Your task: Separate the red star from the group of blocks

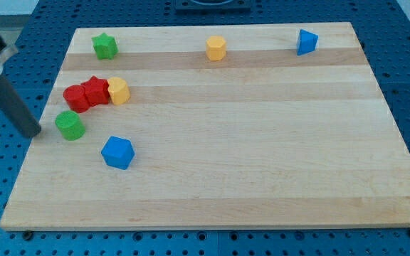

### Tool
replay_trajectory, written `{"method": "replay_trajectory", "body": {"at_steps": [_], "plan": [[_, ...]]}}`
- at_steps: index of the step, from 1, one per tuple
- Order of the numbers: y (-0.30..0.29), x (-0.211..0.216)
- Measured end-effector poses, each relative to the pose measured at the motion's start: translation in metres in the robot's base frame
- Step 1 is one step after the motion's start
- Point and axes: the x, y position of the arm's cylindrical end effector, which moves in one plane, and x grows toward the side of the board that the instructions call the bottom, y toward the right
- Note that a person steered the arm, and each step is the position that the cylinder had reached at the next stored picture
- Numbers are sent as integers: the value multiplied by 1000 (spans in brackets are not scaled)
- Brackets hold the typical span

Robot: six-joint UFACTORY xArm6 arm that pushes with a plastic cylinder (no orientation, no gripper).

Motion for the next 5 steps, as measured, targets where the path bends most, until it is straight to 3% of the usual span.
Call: {"method": "replay_trajectory", "body": {"at_steps": [1,4,5], "plan": [[9,-30],[137,-103],[154,-109]]}}
